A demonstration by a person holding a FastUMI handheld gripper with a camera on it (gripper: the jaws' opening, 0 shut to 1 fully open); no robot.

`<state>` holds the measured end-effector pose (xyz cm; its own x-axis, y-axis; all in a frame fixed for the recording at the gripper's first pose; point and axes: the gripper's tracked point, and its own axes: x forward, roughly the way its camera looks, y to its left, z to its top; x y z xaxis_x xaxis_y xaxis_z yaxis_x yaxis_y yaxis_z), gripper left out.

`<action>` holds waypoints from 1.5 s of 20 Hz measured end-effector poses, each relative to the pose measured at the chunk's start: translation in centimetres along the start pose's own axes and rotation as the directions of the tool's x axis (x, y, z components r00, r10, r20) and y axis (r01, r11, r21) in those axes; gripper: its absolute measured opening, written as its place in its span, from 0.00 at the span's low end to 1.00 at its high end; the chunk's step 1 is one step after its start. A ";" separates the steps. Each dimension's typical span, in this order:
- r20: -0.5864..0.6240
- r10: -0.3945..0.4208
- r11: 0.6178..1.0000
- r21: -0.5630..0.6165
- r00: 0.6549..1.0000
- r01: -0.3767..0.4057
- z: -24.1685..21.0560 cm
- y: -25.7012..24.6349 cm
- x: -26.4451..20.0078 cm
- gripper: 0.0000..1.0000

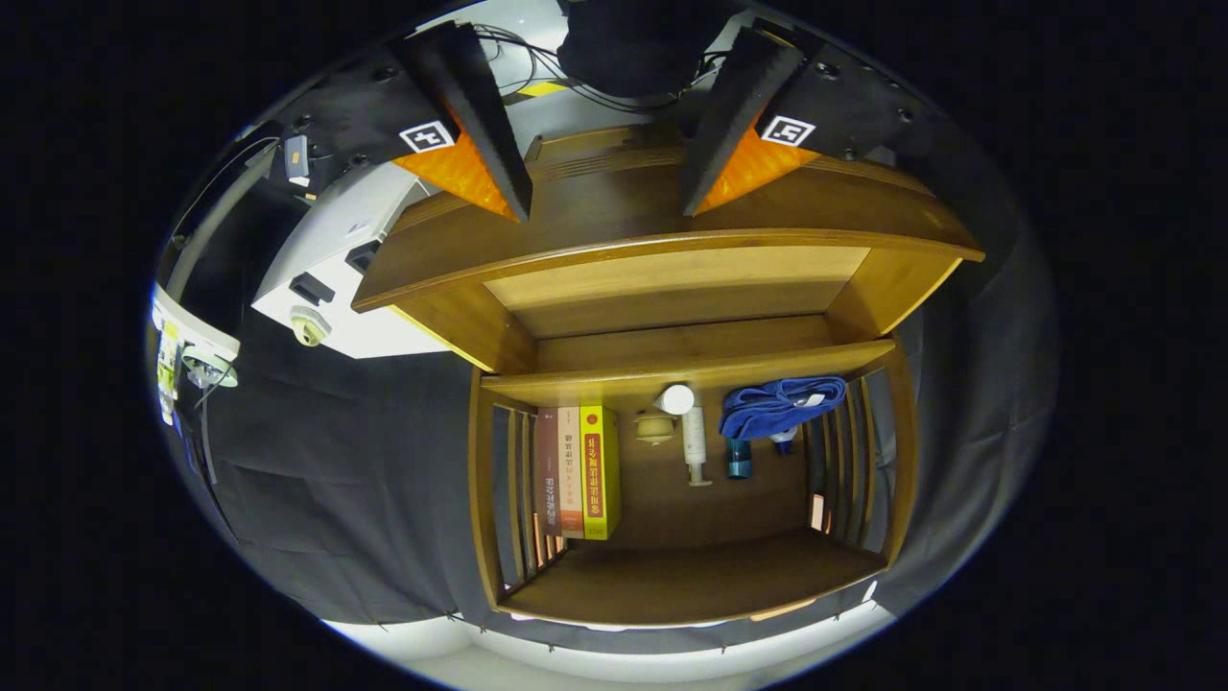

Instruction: Pull open the drawer, take out the items inside it, and place them on the countertop above the cabinet.

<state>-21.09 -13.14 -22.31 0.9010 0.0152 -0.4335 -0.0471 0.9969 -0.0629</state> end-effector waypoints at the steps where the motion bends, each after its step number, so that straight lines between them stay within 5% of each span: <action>1: 0.002 0.005 1.000 -0.002 1.000 -0.005 0.0 0.3 0.2 1.00; 30: 0.010 0.006 1.000 0.008 1.000 -0.006 4.1 2.6 12.8 0.95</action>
<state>-7.96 -10.02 -24.34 0.9052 0.0216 -0.4245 -0.0487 0.9974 -0.0530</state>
